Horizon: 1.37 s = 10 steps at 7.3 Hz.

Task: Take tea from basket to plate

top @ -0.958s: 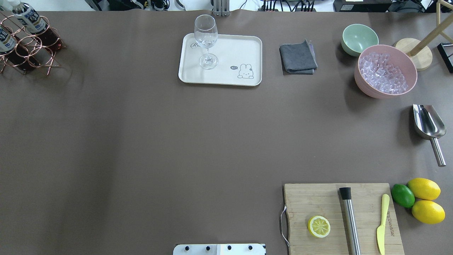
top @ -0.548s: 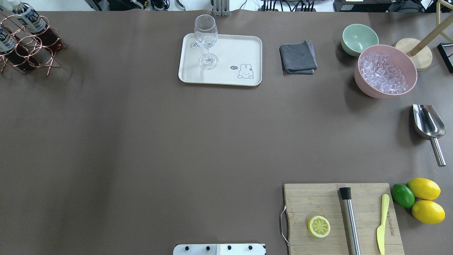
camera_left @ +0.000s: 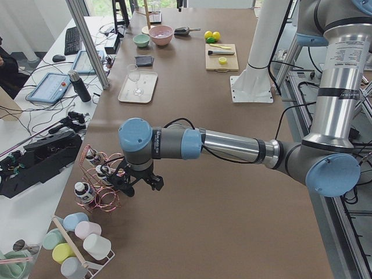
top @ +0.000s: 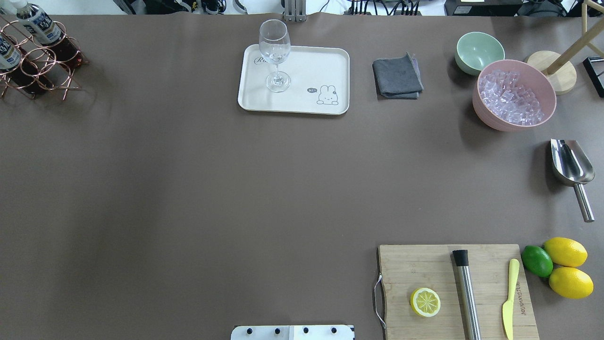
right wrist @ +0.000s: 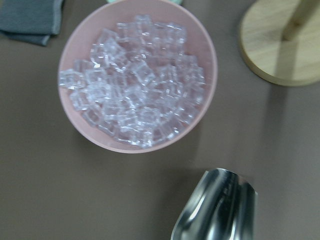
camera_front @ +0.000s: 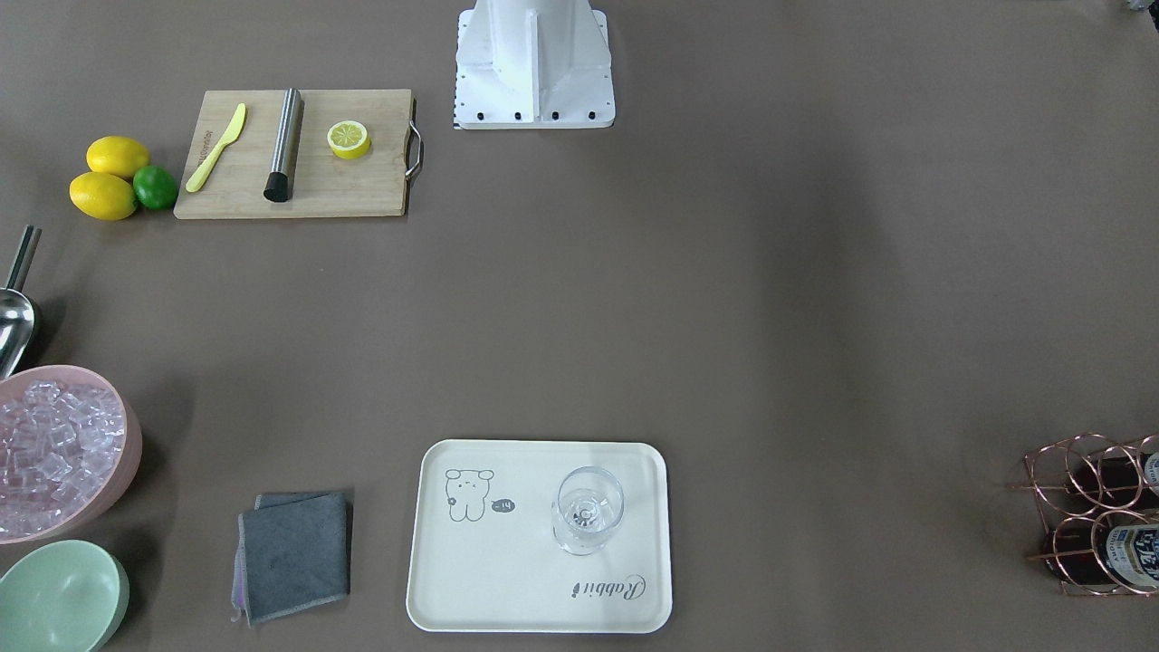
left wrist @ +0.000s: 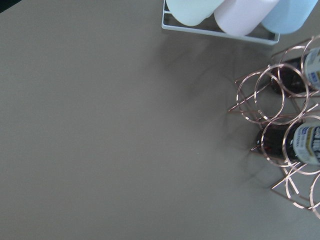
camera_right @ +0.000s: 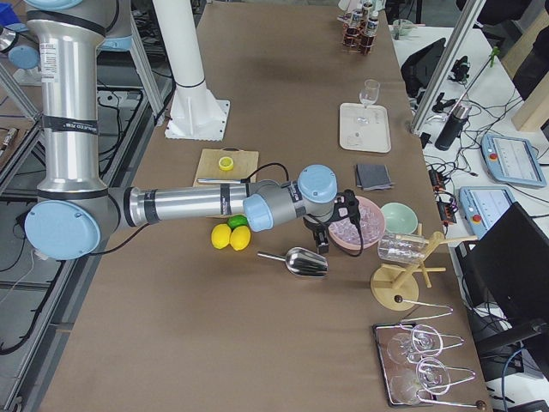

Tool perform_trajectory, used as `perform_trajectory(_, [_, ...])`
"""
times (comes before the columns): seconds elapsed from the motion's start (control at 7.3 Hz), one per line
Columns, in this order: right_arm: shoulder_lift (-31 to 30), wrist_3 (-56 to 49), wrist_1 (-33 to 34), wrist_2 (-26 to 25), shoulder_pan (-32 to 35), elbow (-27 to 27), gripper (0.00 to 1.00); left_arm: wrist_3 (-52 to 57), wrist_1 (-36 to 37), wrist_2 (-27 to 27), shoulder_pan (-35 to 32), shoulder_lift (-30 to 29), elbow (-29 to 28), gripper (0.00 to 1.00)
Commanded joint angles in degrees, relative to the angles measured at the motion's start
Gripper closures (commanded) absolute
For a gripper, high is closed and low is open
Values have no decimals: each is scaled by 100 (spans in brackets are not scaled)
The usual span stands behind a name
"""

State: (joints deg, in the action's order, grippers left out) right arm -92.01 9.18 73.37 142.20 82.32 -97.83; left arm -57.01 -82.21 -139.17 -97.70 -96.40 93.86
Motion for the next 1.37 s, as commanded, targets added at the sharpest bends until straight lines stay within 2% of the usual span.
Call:
perform_trajectory(0.0, [51,31,-2101,333,-733,186,0,-819,-32,-30,-12,-816,-778,2])
perform_trajectory(0.27, [130,40,-3551,282,-989,212,0,-1461,-136,4,14,-1536,-1394,2])
perform_trajectory(0.41, [166,110,-4236,273,-1025,203,0,-1810,-329,4,14,-1592,-1440,2])
perform_trajectory(0.55, [349,450,-4835,221,-1042,203,0,-2580,-1009,4,23,-1636,-1684,2])
perform_trajectory(0.68, [524,923,-5302,-41,-1138,212,0,-3379,-1773,30,119,-1750,-2035,2])
perform_trajectory(0.82, [648,1363,-5724,-487,-1409,229,0,-3953,-2390,187,250,-1846,-2308,2])
perform_trajectory(0.96, [701,1672,-6320,-1110,-1803,291,0,-4402,-2431,493,330,-2100,-2450,2])
perform_trajectory(1.1, [719,2197,-7057,-1629,-2138,448,0,-4624,-2448,575,426,-2250,-2538,2])
perform_trajectory(1.23, [780,2368,-7996,-2061,-2359,884,0,-4740,-2475,576,427,-2356,-2626,2])
